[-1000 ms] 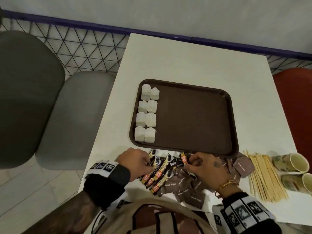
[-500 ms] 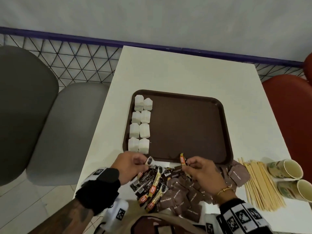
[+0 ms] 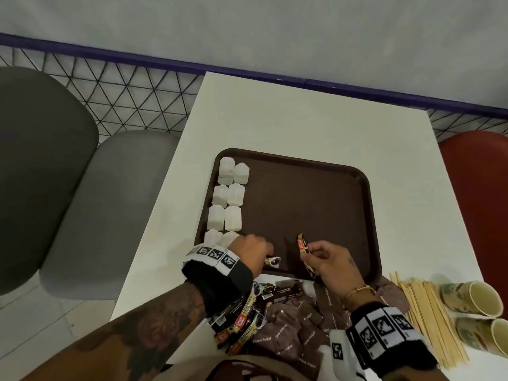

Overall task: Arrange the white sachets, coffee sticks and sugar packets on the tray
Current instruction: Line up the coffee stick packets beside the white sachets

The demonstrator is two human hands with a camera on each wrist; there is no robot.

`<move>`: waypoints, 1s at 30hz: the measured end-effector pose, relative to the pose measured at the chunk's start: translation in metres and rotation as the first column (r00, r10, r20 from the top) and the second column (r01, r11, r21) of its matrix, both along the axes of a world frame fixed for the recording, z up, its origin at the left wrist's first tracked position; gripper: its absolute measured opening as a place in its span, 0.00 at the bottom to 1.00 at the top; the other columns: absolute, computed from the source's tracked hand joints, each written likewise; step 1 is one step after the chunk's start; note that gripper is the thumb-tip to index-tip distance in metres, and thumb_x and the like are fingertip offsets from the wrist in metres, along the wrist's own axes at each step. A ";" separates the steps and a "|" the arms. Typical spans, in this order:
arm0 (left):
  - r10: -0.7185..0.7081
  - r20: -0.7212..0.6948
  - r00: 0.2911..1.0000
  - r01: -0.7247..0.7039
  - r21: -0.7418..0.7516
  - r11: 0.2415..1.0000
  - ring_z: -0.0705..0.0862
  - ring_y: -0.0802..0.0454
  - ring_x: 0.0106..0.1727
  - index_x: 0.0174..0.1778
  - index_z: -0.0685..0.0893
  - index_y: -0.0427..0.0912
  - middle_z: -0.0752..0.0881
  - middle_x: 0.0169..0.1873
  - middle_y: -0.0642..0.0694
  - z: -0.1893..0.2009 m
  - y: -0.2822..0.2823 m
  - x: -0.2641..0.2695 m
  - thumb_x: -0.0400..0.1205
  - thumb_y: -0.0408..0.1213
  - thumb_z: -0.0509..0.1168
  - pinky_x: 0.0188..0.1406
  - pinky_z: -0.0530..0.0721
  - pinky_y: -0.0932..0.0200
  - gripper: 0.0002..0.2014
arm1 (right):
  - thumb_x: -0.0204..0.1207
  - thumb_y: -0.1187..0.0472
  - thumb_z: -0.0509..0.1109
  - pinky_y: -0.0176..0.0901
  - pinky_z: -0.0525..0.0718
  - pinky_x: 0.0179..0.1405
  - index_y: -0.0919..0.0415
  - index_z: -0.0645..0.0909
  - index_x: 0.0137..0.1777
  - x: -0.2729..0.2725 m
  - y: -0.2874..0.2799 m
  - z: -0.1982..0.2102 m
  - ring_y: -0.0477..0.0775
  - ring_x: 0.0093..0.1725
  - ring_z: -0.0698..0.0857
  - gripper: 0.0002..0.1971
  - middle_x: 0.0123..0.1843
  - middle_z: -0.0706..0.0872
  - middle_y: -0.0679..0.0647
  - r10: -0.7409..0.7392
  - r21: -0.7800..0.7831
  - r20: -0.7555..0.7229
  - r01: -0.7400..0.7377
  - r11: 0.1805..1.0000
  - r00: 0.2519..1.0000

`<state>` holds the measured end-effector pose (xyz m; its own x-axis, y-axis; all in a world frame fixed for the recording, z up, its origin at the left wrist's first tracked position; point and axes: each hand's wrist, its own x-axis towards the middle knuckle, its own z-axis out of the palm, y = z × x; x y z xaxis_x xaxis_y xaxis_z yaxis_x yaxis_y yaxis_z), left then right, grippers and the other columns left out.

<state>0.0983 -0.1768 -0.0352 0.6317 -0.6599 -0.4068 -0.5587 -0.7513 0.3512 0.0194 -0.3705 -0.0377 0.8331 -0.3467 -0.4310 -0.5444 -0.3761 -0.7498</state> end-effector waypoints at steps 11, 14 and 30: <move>-0.016 0.308 0.951 0.080 -0.197 0.977 0.85 0.49 0.34 0.30 0.91 0.43 0.86 0.33 0.48 -0.028 0.033 -0.030 0.50 0.25 0.83 0.20 0.83 0.62 0.15 | 0.78 0.54 0.72 0.45 0.82 0.57 0.51 0.86 0.59 0.035 0.025 -0.010 0.49 0.56 0.82 0.11 0.55 0.82 0.47 0.317 -0.334 -0.106 -0.334 0.882 0.943; 0.013 0.327 0.945 0.078 -0.264 0.961 0.86 0.50 0.35 0.33 0.92 0.43 0.86 0.35 0.49 -0.030 0.038 -0.030 0.51 0.25 0.82 0.23 0.84 0.63 0.17 | 0.75 0.55 0.75 0.46 0.85 0.54 0.48 0.85 0.56 0.033 0.026 -0.010 0.44 0.51 0.82 0.11 0.51 0.82 0.42 0.331 -0.414 -0.051 -0.322 0.852 0.942; -0.025 0.307 0.951 0.109 -0.257 0.960 0.85 0.50 0.41 0.46 0.92 0.44 0.87 0.44 0.49 -0.037 0.048 -0.036 0.53 0.32 0.82 0.37 0.87 0.62 0.23 | 0.76 0.53 0.74 0.45 0.82 0.57 0.53 0.88 0.56 0.054 0.037 -0.009 0.46 0.51 0.80 0.11 0.53 0.85 0.47 0.593 -0.462 0.017 -0.520 0.718 0.805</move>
<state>0.0625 -0.1289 -0.0720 0.6467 -0.7627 -0.0088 -0.7144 -0.6097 0.3435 0.0730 -0.3336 -0.0463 0.9741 0.0883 -0.2081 -0.0284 -0.8656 -0.4999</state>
